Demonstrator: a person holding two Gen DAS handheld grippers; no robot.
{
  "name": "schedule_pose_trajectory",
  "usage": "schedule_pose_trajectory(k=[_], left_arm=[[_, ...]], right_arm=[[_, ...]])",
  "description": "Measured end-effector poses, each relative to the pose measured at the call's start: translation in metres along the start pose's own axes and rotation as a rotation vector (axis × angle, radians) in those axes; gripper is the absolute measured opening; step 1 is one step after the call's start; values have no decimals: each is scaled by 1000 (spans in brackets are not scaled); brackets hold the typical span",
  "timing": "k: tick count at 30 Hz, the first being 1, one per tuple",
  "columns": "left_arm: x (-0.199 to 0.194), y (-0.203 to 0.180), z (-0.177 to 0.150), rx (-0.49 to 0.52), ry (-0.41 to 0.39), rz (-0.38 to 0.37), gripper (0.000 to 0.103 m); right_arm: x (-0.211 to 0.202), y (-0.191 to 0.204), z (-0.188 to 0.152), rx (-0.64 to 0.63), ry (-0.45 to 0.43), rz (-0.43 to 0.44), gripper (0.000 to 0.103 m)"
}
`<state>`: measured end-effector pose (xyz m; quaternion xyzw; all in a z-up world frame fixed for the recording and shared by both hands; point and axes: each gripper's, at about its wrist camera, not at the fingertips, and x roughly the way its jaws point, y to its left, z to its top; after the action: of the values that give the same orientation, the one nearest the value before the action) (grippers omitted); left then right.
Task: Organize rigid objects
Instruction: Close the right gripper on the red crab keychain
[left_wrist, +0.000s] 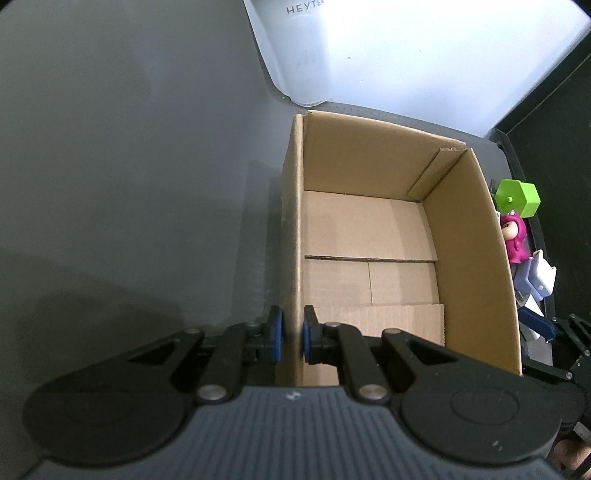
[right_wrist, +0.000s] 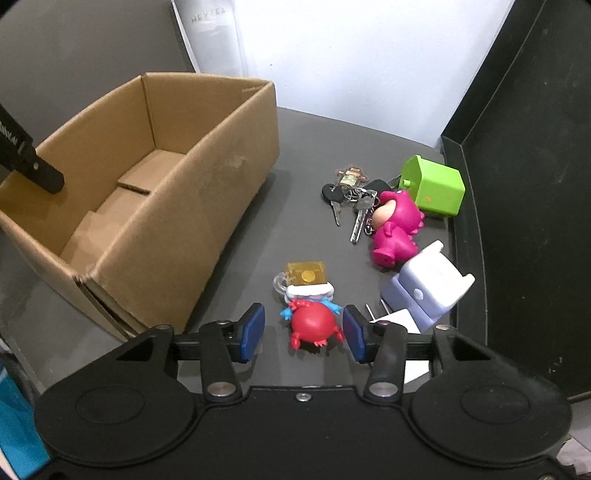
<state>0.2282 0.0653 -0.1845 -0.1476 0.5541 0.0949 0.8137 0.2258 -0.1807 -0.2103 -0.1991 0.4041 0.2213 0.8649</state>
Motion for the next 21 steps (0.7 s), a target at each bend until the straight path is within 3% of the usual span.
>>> schedule_pose_trajectory(k=[8, 15, 21], left_arm=[[10, -1, 2, 2, -14, -5, 11], [16, -3, 1, 11, -4, -2, 11], [19, -4, -1, 13, -6, -5, 11]], right_arm=[[9, -1, 6, -2, 10, 12, 55], [19, -8, 6, 23, 38, 7, 55], [20, -11, 6, 37, 36, 29, 39]])
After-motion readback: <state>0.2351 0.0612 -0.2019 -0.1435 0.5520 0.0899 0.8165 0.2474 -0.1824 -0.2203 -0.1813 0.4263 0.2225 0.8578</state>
